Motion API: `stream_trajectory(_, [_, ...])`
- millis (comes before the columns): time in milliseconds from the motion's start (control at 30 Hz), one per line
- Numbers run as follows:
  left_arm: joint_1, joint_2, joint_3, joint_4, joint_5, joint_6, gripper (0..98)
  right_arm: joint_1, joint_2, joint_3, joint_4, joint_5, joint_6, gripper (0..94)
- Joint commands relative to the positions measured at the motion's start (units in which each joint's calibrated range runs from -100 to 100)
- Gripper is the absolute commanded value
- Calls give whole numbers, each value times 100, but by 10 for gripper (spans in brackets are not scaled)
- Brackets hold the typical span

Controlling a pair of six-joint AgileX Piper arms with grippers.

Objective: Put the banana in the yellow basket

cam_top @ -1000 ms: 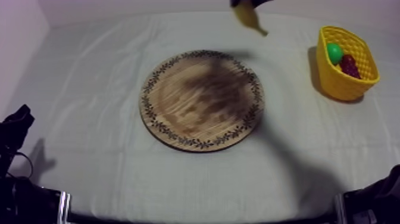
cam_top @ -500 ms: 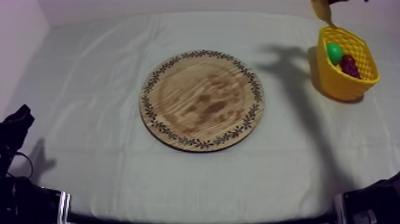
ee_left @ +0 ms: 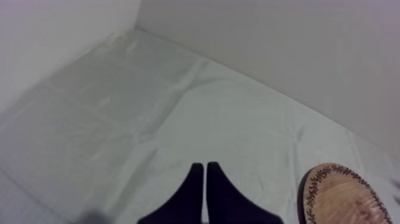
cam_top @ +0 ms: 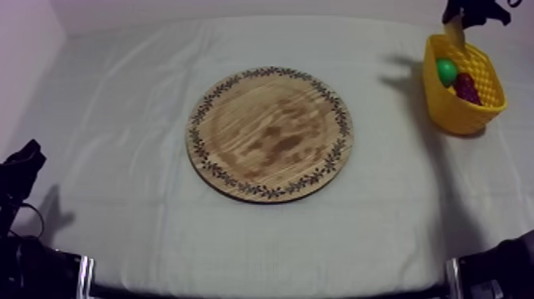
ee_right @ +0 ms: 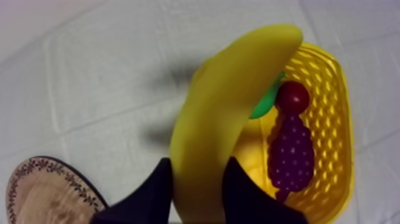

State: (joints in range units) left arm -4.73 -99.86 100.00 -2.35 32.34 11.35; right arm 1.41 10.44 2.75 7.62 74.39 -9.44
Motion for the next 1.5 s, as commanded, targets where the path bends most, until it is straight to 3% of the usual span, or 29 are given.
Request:
stream_trajectory(0, [-1, 4, 0, -2, 0, 1, 1, 11, 214, -18, 36, -96, -37, 181])
stream_trajectory(267, [-1, 4, 0, -2, 0, 1, 1, 116, 662, -110, 100, -420, -70, 239])
stream_trajectory(633, [-1, 4, 0, -2, 0, 1, 1, 254, 697, 394, 281, -858, -60, 461])
stream_trajectory(800, [-1, 4, 0, -2, 0, 1, 1, 276, 409, 473, 250, -903, -9, 480])
stream_trajectory(933, [-1, 4, 0, -2, 0, 1, 1, 240, -119, 443, 117, -885, 96, 443])
stream_trajectory(1300, [-1, 4, 0, -2, 0, 1, 1, -172, -2086, 1114, -229, -902, 215, 125])
stream_trajectory(1467, [-1, 4, 0, -2, 0, 1, 1, -427, -3062, 1944, -254, -962, 100, 61])
